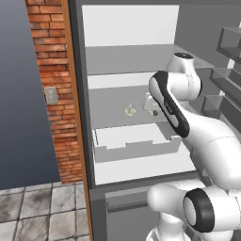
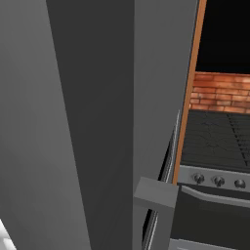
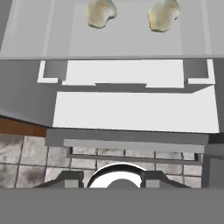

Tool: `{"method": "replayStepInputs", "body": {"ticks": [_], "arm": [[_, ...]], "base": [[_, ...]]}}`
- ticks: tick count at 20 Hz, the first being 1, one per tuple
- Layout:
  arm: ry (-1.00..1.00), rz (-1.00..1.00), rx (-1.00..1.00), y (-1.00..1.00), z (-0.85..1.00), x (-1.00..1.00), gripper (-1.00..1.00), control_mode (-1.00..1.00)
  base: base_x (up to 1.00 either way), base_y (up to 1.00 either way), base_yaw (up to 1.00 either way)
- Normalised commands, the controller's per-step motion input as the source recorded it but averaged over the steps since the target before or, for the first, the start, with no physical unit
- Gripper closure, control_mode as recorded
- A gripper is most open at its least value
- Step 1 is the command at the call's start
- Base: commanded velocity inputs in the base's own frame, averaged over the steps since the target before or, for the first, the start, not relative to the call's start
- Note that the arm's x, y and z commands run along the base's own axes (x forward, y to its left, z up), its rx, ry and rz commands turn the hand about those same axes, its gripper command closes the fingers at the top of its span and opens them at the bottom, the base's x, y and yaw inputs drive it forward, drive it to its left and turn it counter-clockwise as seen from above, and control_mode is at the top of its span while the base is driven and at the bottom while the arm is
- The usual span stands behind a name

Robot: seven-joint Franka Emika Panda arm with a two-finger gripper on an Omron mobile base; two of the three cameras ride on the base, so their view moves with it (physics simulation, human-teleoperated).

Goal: Grab the garlics from the fridge, place them in the blender, close the lid, and turn on the blender to create a marinade.

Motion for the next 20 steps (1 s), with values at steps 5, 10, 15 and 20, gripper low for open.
{"method": "replayStepInputs", "body": {"ticks": [5, 10, 15, 20], "arm": [[-0.04, 0.0, 0.01, 0.0, -0.04, -0.11, -1.0, -1.0], [-0.26, -0.08, -0.03, 0.0, -0.19, -0.01, -1.0, -1.0], [-0.23, -0.23, -0.08, 0.0, -0.18, 0.17, -1.0, -1.0], [-0.03, -0.22, -0.06, 0.0, -0.37, 0.57, -1.0, -1.0]], "base": [[0.0, 0.0, 0.0], [0.0, 0.0, 0.0], [0.0, 0.0, 0.0], [0.0, 0.0, 0.0]]}}
